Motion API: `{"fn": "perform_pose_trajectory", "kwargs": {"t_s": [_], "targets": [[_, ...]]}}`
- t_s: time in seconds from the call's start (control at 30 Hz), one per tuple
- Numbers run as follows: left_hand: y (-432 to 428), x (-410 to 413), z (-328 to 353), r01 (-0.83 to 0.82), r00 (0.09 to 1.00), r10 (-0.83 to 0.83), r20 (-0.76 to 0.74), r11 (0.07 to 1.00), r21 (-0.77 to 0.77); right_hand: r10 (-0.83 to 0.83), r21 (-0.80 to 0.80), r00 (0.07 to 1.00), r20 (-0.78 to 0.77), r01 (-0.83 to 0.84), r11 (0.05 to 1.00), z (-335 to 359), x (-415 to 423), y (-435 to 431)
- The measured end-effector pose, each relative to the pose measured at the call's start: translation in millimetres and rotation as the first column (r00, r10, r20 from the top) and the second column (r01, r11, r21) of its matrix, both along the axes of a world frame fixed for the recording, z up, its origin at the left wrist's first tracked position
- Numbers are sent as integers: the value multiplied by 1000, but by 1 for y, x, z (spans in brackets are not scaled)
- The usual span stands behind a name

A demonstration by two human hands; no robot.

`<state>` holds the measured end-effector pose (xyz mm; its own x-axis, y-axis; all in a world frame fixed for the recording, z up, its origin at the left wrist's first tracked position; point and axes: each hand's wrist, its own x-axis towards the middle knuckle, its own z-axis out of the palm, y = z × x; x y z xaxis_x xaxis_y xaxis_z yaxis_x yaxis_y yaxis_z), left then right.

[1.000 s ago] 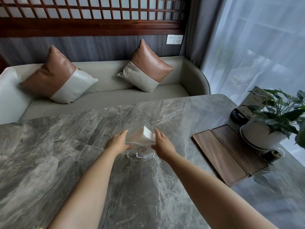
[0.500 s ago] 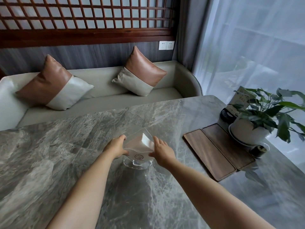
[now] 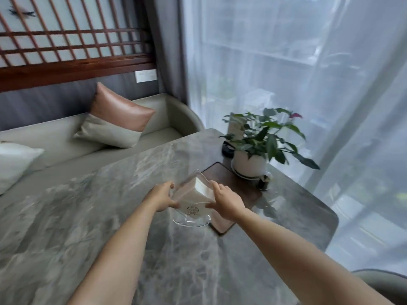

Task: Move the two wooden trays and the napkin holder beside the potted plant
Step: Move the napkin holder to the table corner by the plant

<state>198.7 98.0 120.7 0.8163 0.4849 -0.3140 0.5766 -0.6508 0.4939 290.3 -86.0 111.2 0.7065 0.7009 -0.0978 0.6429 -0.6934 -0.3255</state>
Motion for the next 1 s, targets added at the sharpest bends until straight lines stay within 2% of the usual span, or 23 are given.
{"fn": "perform_pose_trajectory", "kwargs": {"t_s": [0.43,0.7,1.0], "targets": [[-167,159,-1,321,946,-322,29,946,34,-271,-15,962,21,272,962,4,100,-185],[-246,232,-12,414,910,-414,24,910,-19,-402,4,916,-12,402,916,-4,148,-261],[-290,297,-22,472,881,-467,-73,878,77,-468,-7,884,-22,468,884,-19,198,-296]]}}
